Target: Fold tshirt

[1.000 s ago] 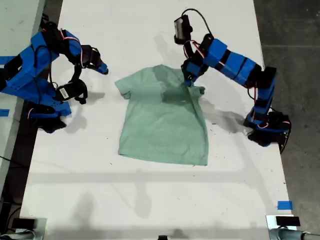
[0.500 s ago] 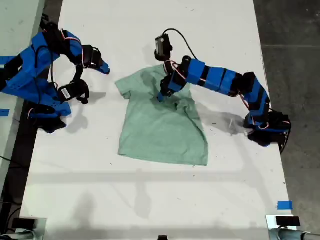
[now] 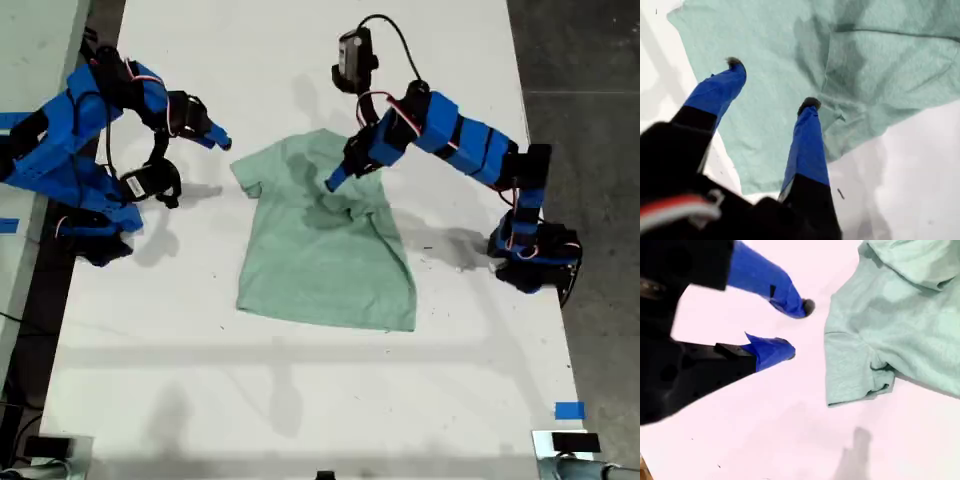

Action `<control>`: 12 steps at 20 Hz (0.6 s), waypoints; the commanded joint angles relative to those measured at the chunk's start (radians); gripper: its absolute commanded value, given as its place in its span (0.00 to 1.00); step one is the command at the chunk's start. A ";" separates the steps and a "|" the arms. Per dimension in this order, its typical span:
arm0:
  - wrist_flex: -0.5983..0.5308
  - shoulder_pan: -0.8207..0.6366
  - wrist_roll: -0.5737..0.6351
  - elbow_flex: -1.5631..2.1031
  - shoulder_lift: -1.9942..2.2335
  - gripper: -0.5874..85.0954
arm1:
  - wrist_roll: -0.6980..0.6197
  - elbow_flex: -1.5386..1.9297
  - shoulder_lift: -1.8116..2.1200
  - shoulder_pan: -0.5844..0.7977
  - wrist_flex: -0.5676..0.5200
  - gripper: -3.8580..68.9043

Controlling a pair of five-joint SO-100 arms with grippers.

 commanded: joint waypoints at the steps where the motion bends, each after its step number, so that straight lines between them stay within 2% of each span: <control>1: 0.008 -0.044 0.035 -0.048 -0.032 0.29 | 0.014 0.064 0.173 -0.034 0.014 0.36; 2: 0.005 -0.052 0.051 -0.057 -0.058 0.34 | 0.023 0.100 0.206 -0.043 0.011 0.35; 6: -0.017 -0.117 0.100 -0.058 -0.153 0.39 | 0.055 0.178 0.285 -0.083 0.008 0.33; 12: -0.072 -0.173 0.143 -0.034 -0.276 0.39 | 0.086 0.299 0.396 -0.101 -0.006 0.31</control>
